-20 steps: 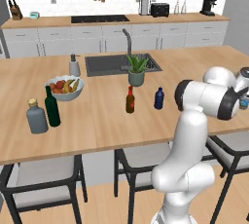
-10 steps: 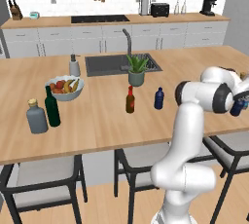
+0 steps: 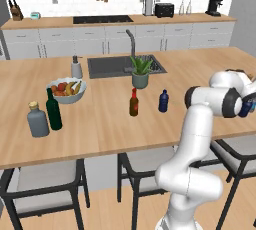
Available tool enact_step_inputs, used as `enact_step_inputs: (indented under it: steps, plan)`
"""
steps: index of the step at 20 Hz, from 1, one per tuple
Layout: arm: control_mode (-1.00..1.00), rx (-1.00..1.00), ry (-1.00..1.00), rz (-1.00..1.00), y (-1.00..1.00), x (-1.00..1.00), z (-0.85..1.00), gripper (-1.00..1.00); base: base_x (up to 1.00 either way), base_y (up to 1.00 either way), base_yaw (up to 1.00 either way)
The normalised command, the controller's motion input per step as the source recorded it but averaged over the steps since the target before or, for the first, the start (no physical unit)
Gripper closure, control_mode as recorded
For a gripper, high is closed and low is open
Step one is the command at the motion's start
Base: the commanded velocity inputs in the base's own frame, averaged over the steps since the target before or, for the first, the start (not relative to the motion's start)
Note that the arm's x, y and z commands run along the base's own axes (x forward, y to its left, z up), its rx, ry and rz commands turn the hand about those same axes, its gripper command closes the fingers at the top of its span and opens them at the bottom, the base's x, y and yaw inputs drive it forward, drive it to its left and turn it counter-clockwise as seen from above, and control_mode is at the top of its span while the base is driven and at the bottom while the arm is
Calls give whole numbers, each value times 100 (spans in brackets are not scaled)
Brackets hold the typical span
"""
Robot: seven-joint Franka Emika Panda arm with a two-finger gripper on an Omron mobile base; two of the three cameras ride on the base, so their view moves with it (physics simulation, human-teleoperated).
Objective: Move the plastic bottles in the middle to the plastics group, and the glass bottles in the middle to the glass group.
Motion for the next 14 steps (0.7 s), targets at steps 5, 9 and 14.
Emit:
enact_step_inputs:
  steps: [5, 9, 14]
  plan:
    - [-100, 0, 0, 0, -9, 34, -28, 100, 0, 0, 0]
    - [-100, 0, 7, 0, 0, 15, -52, 100, 0, 0, 0]
    - [-100, 0, 9, 0, 3, 18, -59, 100, 0, 0, 0]
